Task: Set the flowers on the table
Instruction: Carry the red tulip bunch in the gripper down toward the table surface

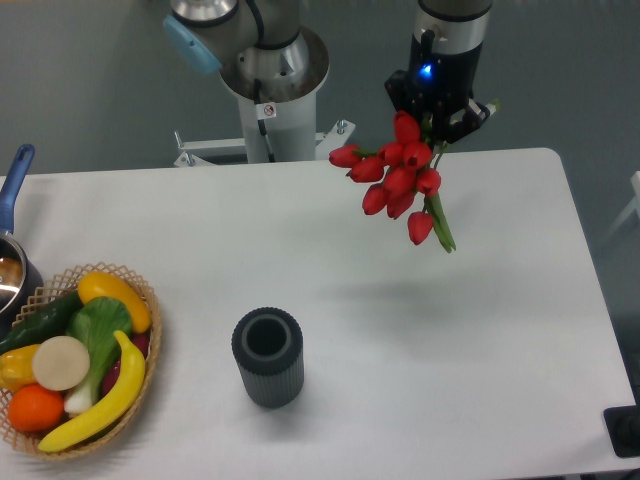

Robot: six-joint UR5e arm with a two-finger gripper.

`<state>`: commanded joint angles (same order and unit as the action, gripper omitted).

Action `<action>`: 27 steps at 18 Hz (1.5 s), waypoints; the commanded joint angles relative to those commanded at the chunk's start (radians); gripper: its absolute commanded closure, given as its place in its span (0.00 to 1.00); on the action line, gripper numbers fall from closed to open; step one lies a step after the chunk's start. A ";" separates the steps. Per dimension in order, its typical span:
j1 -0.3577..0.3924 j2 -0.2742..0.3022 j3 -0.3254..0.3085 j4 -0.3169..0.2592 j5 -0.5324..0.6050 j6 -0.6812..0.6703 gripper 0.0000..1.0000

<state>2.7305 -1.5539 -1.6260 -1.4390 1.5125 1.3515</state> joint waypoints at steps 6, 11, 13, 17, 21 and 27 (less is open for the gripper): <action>-0.025 -0.011 -0.040 0.014 0.002 -0.006 0.79; -0.031 -0.029 -0.089 0.015 -0.005 -0.008 0.80; -0.047 -0.049 -0.098 0.018 -0.005 -0.012 0.80; -0.093 -0.110 -0.118 0.129 -0.011 -0.029 0.80; -0.113 -0.150 -0.132 0.143 -0.005 -0.060 0.79; -0.117 -0.195 -0.163 0.156 -0.005 -0.060 0.70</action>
<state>2.6139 -1.7486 -1.7886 -1.2825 1.5079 1.2916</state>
